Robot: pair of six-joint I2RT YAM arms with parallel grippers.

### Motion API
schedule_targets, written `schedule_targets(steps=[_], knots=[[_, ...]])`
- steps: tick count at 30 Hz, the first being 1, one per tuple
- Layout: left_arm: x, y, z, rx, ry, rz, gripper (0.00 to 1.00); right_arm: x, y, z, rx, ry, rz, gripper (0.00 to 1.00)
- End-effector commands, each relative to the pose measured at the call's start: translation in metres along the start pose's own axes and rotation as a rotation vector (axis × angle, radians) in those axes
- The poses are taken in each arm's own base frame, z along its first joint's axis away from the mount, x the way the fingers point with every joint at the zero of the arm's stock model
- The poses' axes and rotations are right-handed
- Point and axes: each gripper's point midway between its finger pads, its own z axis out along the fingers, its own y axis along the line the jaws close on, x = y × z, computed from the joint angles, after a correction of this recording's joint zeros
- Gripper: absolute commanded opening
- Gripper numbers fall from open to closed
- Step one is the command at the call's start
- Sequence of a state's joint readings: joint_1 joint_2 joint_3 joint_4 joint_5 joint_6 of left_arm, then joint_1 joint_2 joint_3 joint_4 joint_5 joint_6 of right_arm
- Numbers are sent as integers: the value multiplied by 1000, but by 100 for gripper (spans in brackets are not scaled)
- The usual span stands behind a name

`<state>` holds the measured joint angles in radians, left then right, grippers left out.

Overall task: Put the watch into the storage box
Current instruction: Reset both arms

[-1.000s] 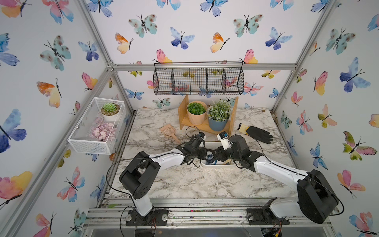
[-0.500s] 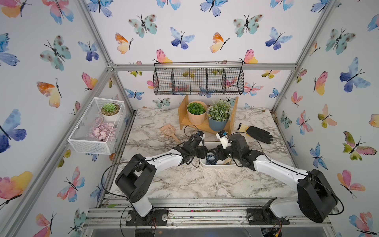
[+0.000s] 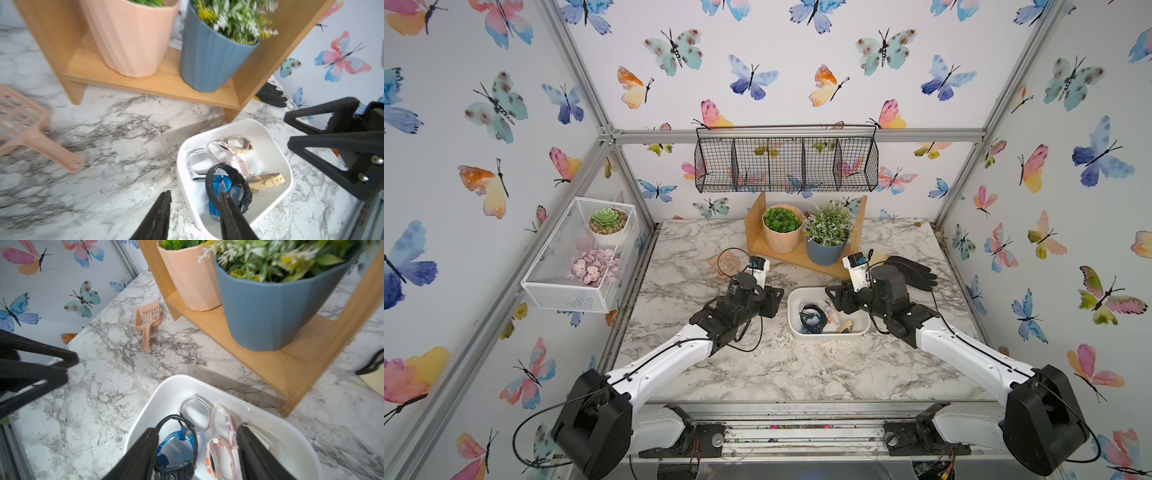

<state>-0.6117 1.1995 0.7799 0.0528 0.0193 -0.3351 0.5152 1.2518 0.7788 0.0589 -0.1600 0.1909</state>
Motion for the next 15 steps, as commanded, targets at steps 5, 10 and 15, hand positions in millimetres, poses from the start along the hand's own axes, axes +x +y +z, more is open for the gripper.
schedule_targets(steps=[5, 10, 15], knots=[[-27, 85, -48, -232, -155, -67, 72, -24, -55, -38, 298, -179, -7, 83], [-46, 123, -69, -362, -222, -71, 99, -46, -88, -72, 489, -325, 18, 100], [-46, 165, -80, -500, -258, -85, 99, -52, -121, -95, 663, -371, 25, 100]])
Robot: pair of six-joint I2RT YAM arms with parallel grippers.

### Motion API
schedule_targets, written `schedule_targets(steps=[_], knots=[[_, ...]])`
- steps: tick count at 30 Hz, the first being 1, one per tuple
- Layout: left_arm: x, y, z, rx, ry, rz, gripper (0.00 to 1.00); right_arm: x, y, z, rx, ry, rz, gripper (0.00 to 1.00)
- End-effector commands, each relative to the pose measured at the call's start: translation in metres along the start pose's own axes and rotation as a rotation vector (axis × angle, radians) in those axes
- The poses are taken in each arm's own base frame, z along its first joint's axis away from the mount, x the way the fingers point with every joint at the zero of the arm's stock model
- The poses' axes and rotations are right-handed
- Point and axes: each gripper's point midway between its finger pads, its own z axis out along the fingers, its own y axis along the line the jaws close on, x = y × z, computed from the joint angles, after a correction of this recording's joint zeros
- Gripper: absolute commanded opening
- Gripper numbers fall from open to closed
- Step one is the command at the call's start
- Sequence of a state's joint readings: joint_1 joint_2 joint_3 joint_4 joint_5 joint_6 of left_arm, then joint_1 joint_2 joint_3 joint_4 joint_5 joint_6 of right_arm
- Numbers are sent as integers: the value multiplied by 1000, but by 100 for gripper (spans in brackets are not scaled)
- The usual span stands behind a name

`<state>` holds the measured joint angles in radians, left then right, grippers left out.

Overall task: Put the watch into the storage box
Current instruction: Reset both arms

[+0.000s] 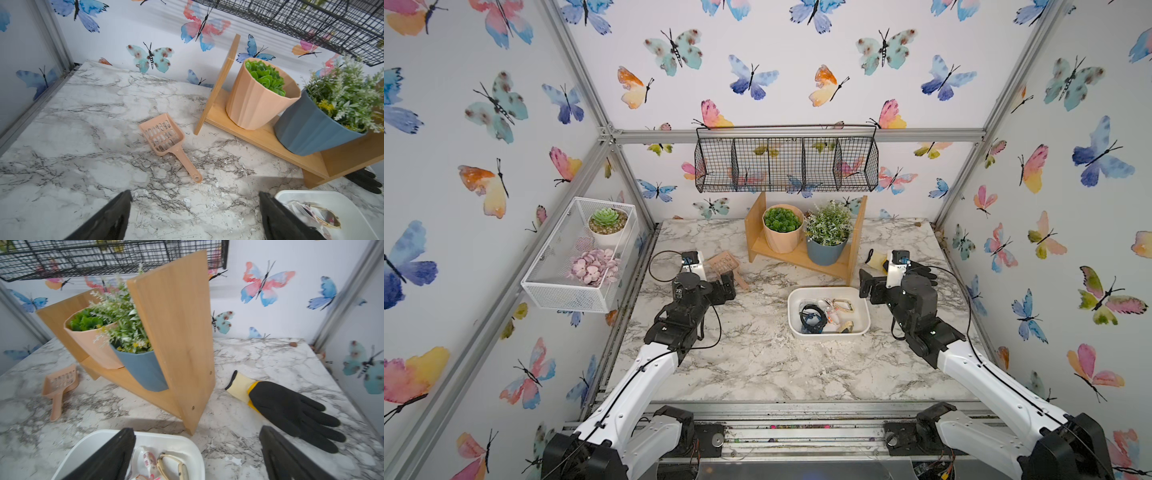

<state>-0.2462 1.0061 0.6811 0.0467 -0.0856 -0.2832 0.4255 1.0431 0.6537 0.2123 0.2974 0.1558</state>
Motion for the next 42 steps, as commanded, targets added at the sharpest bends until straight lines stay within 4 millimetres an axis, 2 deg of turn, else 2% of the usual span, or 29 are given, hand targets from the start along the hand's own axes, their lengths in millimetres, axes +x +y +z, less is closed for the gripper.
schedule_targets(steps=[1, 5, 9, 13, 18, 20, 23, 26, 28, 30, 32, 36, 41, 42], knots=[[-5, 42, 3, -152, -41, 9, 99, -11, -43, -3, 193, -71, 5, 100], [10, 89, 8, -289, -25, -40, 99, -3, -74, -10, 301, -140, 19, 100], [29, 117, 17, -308, -27, -50, 100, 17, -98, -7, 364, -153, 10, 100], [44, 136, 15, -354, -71, -28, 100, 45, -106, 9, 400, -61, -78, 100], [50, 130, 6, -295, -213, 52, 100, 63, -117, 4, 422, -130, -49, 100], [55, 131, 3, -296, -234, 72, 100, 73, -124, 9, 434, -107, -26, 100], [60, 130, 9, -280, -221, 82, 99, 85, -130, 14, 441, -114, 8, 100], [58, 124, 14, -242, -219, 91, 99, 102, -127, 26, 414, -73, 4, 100], [59, 121, 15, -222, -231, 85, 99, 112, -128, 27, 415, -85, 4, 100], [62, 117, 13, -190, -262, 90, 99, 108, -124, 27, 392, -118, -15, 100], [64, 114, 13, -172, -270, 100, 99, 115, -121, 35, 371, -51, -16, 100], [66, 112, 19, -160, -235, 111, 99, 116, -114, 44, 333, -50, -50, 99], [75, 107, 31, -137, -203, 142, 99, 117, -115, 45, 334, -35, -45, 99], [78, 101, 36, -108, -189, 172, 99, 118, -115, 44, 334, -32, -46, 99]])
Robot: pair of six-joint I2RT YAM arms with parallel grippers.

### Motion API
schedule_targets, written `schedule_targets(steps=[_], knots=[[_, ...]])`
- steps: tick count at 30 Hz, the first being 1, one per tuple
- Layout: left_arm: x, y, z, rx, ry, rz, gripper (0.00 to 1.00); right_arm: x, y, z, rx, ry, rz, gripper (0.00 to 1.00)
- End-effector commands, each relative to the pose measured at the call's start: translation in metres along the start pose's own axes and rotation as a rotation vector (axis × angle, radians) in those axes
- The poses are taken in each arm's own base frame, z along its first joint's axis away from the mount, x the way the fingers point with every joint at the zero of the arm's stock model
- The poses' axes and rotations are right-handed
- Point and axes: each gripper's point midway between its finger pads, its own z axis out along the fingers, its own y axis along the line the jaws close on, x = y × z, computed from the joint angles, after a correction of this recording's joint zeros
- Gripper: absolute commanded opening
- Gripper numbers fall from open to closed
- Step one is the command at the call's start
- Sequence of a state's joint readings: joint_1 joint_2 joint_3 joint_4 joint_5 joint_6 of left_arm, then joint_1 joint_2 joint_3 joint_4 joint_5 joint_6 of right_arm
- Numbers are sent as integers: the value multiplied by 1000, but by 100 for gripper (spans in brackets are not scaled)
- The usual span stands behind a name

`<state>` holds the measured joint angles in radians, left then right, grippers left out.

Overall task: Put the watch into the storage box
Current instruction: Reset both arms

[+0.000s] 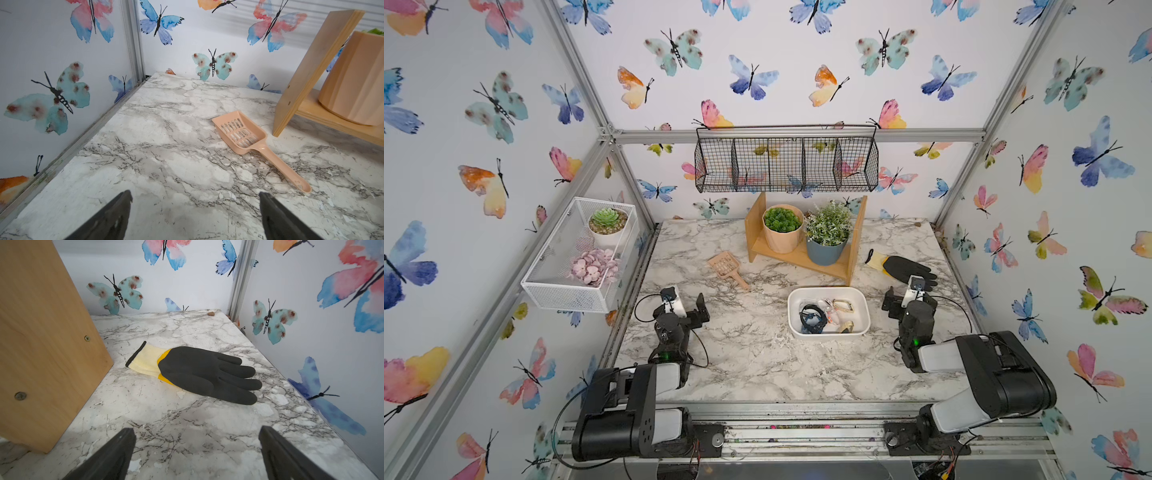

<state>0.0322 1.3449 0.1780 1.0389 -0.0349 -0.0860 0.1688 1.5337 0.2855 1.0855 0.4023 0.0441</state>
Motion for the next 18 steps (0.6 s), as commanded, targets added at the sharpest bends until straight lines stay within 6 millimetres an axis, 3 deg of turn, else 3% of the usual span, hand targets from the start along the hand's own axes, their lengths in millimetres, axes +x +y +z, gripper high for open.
schedule_targets(steps=[1, 12, 15, 17, 18], knots=[[-1, -23, 9, 98, -4, 79, 99, -7, 3, 3, -19, -19, 3, 99], [1, -22, 9, 84, 5, 83, 99, -6, 5, 2, -37, -21, 3, 99], [1, -22, 9, 82, 3, 83, 99, 6, 3, -5, -55, -22, 16, 99], [1, -22, 9, 83, 4, 82, 99, -10, 2, -8, -54, -126, 7, 99], [1, -22, 9, 83, 4, 83, 99, -5, 3, -6, -53, -81, 10, 99]])
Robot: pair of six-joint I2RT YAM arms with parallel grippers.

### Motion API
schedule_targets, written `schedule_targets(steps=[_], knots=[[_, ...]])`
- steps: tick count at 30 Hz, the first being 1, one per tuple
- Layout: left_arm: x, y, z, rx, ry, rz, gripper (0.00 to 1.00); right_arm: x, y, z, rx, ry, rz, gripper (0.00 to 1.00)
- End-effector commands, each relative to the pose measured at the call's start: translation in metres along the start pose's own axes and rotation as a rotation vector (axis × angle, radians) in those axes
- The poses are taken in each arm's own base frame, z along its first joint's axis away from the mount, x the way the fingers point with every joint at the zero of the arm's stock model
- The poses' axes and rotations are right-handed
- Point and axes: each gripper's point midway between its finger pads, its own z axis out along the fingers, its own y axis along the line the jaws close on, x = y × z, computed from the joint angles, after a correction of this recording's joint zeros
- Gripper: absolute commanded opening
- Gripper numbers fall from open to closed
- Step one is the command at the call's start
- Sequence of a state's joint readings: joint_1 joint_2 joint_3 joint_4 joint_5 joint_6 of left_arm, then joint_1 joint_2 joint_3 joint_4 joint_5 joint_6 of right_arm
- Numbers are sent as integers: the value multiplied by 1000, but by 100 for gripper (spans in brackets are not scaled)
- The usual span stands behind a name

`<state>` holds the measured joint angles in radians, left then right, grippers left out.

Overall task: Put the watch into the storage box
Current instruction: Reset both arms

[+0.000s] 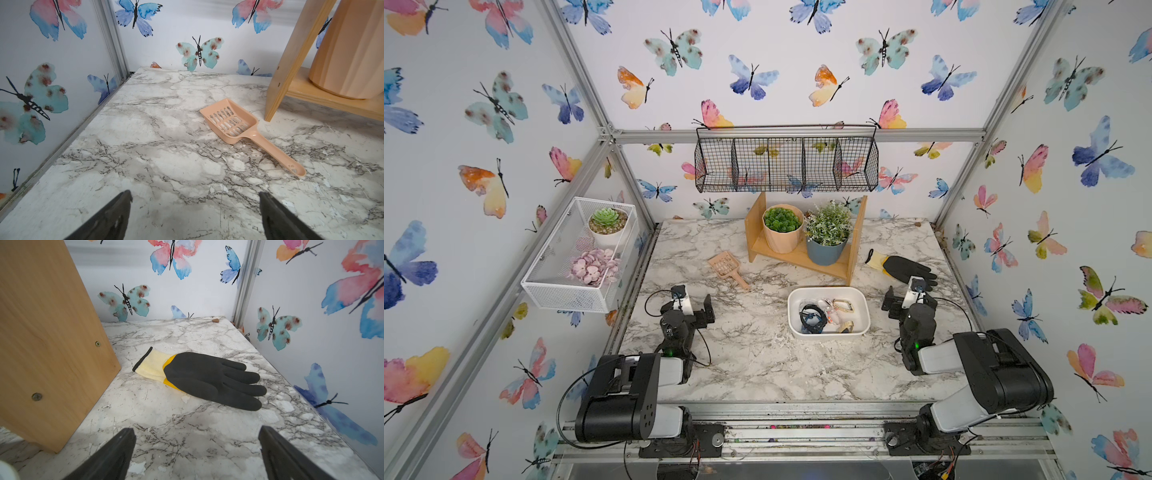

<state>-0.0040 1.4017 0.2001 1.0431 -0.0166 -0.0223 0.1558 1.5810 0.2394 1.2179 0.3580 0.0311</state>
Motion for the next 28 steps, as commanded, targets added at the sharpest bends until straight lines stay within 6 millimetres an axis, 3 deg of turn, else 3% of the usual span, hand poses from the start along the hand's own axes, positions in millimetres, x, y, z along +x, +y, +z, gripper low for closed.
schedule_targets(steps=[1, 4, 7, 28], knots=[[-10, -6, 2, 31, -32, 11, 99, -2, 4, 0, -28, 9, 14, 99], [-9, -6, 2, 31, -31, 11, 99, -11, 3, -2, -28, -70, 5, 99], [-10, -6, 2, 31, -32, 12, 99, -2, 3, 0, -26, 1, 10, 99], [-10, -7, 2, 30, -31, 14, 99, -5, 3, 0, -23, -17, 7, 99]])
